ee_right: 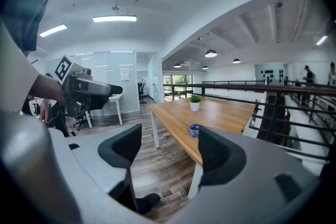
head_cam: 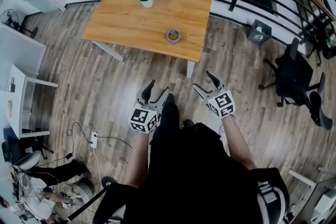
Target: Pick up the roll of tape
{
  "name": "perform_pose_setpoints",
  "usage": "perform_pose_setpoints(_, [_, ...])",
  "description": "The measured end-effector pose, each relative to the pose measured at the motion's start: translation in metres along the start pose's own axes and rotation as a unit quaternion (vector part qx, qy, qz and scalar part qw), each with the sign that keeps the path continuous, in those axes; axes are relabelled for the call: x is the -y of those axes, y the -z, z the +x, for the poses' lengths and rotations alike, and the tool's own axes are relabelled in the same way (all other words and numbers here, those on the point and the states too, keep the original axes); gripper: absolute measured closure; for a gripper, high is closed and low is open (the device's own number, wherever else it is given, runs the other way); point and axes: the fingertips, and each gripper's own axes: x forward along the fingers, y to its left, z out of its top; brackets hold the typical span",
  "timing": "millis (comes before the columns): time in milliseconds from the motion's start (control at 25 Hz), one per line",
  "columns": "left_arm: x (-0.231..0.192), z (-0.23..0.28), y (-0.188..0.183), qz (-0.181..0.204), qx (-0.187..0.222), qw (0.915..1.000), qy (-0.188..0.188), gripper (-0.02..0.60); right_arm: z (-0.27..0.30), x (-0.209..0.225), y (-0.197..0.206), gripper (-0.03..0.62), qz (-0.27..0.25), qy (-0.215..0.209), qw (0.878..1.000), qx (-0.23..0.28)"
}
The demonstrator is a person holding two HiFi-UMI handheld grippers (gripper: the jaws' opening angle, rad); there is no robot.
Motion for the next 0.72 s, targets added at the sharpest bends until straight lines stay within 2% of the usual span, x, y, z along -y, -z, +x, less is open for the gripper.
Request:
perform_pose_setpoints(280, [-0.01, 0.03, -0.005, 0.003, -0.008, 0.9994, 0.034, 0.305, 0.008, 0.015, -0.009, 0.244, 0.011, 0.026, 1.0, -0.003])
perform_pose_setpoints(720, [-0.039, 0.075, -0.003, -0.004, -0.019, 0.9968, 0.078, 0.305, 0.027, 0.044, 0.003, 0.244, 0.03, 0.07, 0.997, -0.028])
